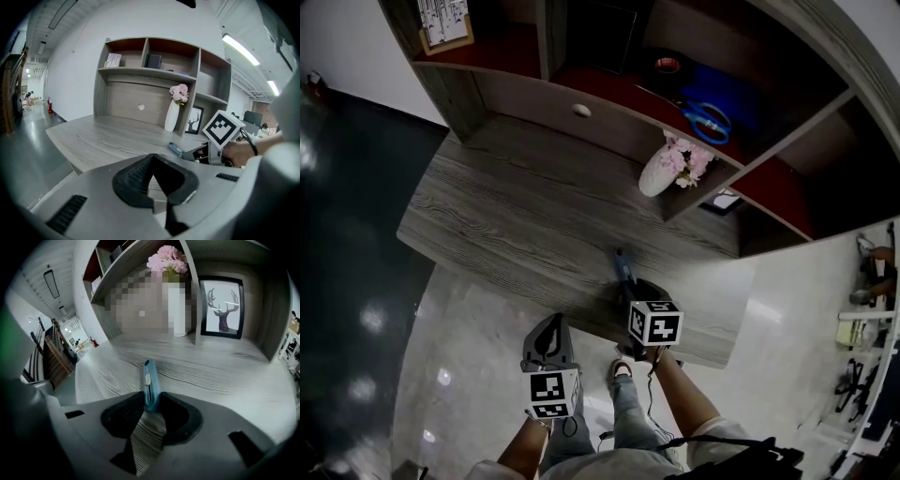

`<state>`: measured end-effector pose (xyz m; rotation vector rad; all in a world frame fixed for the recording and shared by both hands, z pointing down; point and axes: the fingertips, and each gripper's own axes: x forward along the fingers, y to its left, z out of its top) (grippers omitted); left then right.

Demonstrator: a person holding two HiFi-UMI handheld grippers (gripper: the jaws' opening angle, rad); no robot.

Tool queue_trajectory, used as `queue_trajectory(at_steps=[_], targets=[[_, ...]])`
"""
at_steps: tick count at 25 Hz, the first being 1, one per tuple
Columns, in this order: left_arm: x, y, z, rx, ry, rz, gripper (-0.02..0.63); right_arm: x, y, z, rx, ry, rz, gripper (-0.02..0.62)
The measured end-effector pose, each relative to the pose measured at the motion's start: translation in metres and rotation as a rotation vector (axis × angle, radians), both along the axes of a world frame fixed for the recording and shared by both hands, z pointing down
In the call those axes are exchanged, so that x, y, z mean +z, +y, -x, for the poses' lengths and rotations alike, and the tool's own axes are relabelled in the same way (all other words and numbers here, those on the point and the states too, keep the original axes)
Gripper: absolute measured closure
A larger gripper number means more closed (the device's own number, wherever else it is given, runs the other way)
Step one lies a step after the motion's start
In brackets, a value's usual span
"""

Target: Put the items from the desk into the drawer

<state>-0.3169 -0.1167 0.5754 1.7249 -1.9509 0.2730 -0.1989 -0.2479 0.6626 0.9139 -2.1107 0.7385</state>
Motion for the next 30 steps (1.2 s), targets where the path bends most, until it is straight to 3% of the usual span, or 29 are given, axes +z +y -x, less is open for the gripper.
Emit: queue_trajectory(at_steps=[7,13,21,30], targets=[[0.006,0.007,0.006,-0.012,0.008,0.01,0.608,-0.001,0.0,0.0,-0.024,0.035,-0.029,0.492],[0.011,0.011,0.002,-0.011,0.026,0.017,0.609,-0.004,0.005,0.0,-0.112,0.159,-0.146,0.494],[0.009,0.012,0.002,-0.01,0.029,0.009,0.609,-0.01,0.012,-0.001,-0.028,0.056,-0.076,0.495],[0.003,0.01,-0.008,0.013,0.024,0.003,0.608,-0.023,0.017,-0.01,0.01,0.02,-0.09,0.497]])
